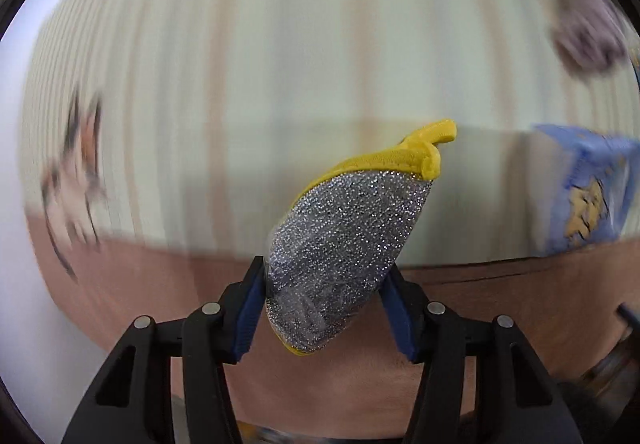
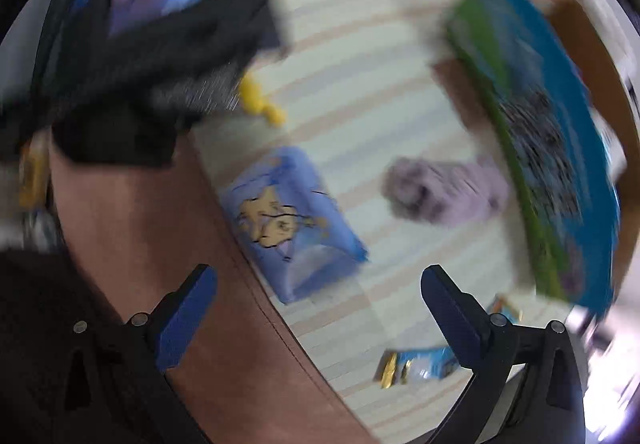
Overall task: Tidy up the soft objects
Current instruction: 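Grasp the silver scrubber with the left tool while the right tool grasps the blue cartoon pack, then place the scrubber and cartoon pack into the box, opening both tools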
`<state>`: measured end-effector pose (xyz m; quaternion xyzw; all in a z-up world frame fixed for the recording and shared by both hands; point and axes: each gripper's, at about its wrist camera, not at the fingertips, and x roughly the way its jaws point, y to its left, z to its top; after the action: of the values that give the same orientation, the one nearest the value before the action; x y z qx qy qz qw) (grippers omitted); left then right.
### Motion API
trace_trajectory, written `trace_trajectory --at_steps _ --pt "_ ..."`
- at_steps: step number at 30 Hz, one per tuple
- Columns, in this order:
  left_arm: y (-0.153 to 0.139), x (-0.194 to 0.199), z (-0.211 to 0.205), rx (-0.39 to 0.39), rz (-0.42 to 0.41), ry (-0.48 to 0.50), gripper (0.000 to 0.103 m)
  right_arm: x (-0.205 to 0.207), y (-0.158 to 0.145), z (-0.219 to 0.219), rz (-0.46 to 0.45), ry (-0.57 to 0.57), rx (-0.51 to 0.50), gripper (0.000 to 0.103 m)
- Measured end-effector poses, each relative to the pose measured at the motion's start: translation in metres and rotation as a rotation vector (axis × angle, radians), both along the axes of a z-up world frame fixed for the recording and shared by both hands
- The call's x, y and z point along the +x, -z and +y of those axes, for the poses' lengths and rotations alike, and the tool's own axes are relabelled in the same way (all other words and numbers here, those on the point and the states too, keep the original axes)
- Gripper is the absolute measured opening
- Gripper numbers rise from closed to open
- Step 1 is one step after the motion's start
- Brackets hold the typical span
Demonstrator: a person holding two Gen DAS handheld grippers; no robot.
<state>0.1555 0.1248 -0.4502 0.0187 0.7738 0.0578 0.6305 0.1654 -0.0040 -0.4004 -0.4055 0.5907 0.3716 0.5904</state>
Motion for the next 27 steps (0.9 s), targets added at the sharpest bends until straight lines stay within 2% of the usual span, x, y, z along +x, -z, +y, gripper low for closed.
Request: trace_trajectory --at_steps 3,5,8,10,11,12,14,16,17,19,20,22,24,27 --pt "0.003 -0.017 0.024 -0.047 -0.001 -0.149 0.052 -0.006 0.018 0.014 0.032 -0.074 -0.028 0.103" --pt "0.004 -0.024 0.032 -0.073 0.002 -0.202 0.052 -0.010 0.033 0.022 0.032 -0.119 -0.053 0.103" --pt "0.003 -0.027 0.037 -0.082 0.000 -0.240 0.052 -0.010 0.061 0.031 0.018 -0.151 -0.135 0.103" --pt "0.003 -0.027 0.035 -0.073 -0.002 -0.245 0.052 -0.004 0.079 0.032 0.024 -0.119 -0.177 0.103" --pt "0.003 -0.027 0.037 -0.072 -0.004 -0.245 0.052 0.004 0.084 0.030 0.040 -0.069 -0.184 0.102" --pt "0.003 -0.027 0.037 -0.074 -0.006 -0.245 0.052 0.012 0.087 0.026 0.064 0.000 -0.175 0.094" --pt "0.006 -0.030 0.031 -0.074 -0.011 -0.241 0.052 0.038 0.083 0.012 0.123 0.226 -0.118 0.090" --pt "0.008 -0.027 0.019 -0.074 -0.026 -0.228 0.052 0.064 0.081 -0.019 0.215 0.551 -0.090 0.086" --pt "0.006 -0.024 0.014 -0.073 -0.037 -0.221 0.052 0.074 0.081 -0.038 0.291 0.709 -0.050 0.086" --pt "0.003 -0.020 0.016 -0.075 -0.047 -0.209 0.052 0.086 0.079 -0.064 0.391 0.903 0.052 0.087" --pt "0.002 -0.017 0.013 -0.079 -0.047 -0.207 0.052 0.089 0.076 -0.074 0.405 0.956 0.077 0.087" --pt "0.003 -0.009 0.006 -0.083 -0.045 -0.198 0.052 0.092 0.069 -0.083 0.366 0.981 0.085 0.090" --pt "0.005 -0.005 0.002 -0.079 -0.044 -0.181 0.052 0.094 0.063 -0.082 0.327 0.951 0.102 0.092" --pt "0.006 0.001 -0.005 -0.061 -0.045 -0.154 0.052 0.086 0.063 -0.070 0.281 0.883 0.052 0.092"
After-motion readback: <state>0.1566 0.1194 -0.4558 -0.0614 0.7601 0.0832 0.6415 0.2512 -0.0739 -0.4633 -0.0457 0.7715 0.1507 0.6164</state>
